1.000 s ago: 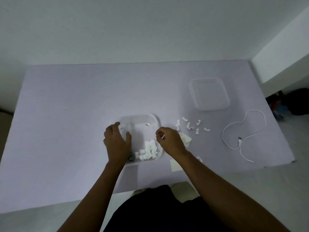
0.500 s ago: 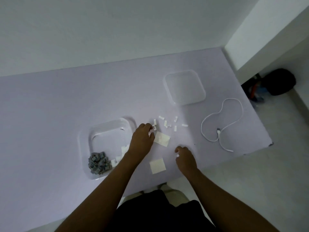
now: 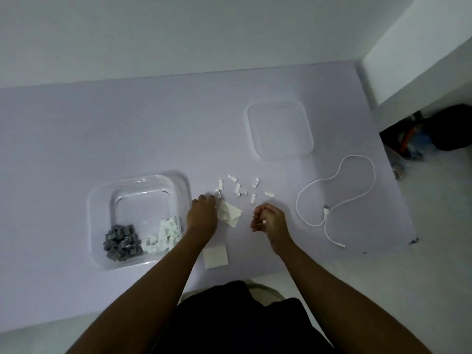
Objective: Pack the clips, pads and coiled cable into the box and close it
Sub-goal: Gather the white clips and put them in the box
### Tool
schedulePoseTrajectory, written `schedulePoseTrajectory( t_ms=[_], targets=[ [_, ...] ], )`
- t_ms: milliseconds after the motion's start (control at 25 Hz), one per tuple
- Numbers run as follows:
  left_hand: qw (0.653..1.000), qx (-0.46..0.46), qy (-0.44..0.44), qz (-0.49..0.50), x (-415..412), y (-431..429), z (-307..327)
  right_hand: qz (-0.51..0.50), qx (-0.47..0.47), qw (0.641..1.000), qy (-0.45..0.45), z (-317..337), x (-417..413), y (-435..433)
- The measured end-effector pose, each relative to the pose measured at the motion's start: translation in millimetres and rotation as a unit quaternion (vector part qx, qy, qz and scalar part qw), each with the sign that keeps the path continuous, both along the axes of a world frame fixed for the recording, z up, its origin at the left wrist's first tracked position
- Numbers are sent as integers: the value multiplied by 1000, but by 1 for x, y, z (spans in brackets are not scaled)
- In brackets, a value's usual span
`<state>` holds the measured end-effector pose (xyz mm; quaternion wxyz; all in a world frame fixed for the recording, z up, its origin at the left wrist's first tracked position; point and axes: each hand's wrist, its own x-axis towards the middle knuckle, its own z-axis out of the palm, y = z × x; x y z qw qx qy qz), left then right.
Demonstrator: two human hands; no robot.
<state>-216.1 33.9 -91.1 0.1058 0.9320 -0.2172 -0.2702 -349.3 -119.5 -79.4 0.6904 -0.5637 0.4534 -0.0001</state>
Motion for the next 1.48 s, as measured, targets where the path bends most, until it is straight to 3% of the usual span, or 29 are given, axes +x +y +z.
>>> schedulePoseTrajectory(
  t_ms=[80, 160, 320, 400, 520, 680, 760, 840, 880, 960, 1040, 1160, 1280, 1360, 1480],
  targets=[
    [999, -23, 10, 42, -2, -4, -3, 94, -89, 991, 6, -8, 3, -10],
    [997, -40, 16, 64, -3, -8, -4, 225, -210, 951, 12, -16, 6, -12],
    [976, -90, 79, 182, -4, -12, 5, 410, -298, 861, -19, -33, 16, -10],
    [964, -83, 100, 232, -6, -8, 7, 442, -341, 828, -45, -42, 20, -6],
    [958, -82, 127, 243, -13, -3, 4, 450, -368, 810, -71, -50, 24, -4],
    [936, -131, 197, 260, -21, -5, 0, 434, -352, 826, -75, -51, 24, -17],
    [940, -124, 193, 252, -24, -10, -1, 371, -286, 882, -50, -45, 25, -22],
    [953, -102, 166, 232, -26, -16, -1, 243, -120, 962, -18, -33, 27, -27],
    [955, -100, 158, 229, -26, -19, -2, 172, -9, 985, -18, -25, 29, -32],
    [954, -107, 153, 236, -25, -22, -7, 77, 180, 979, -50, -7, 31, -43],
    [951, -119, 141, 248, -24, -22, -11, 47, 255, 962, -80, 9, 35, -54],
    [961, -132, 80, 228, -25, -16, -12, 68, 224, 970, -61, 17, 45, -61],
    [984, -102, 23, 146, -31, -17, -10, 104, 64, 992, -10, 7, 50, -64],
    [992, -86, 11, 96, -38, -22, -11, 112, 6, 994, 1, -1, 47, -63],
    [996, -78, -8, 51, -42, -26, -16, 78, 52, 995, 18, -3, 39, -64]
  ],
)
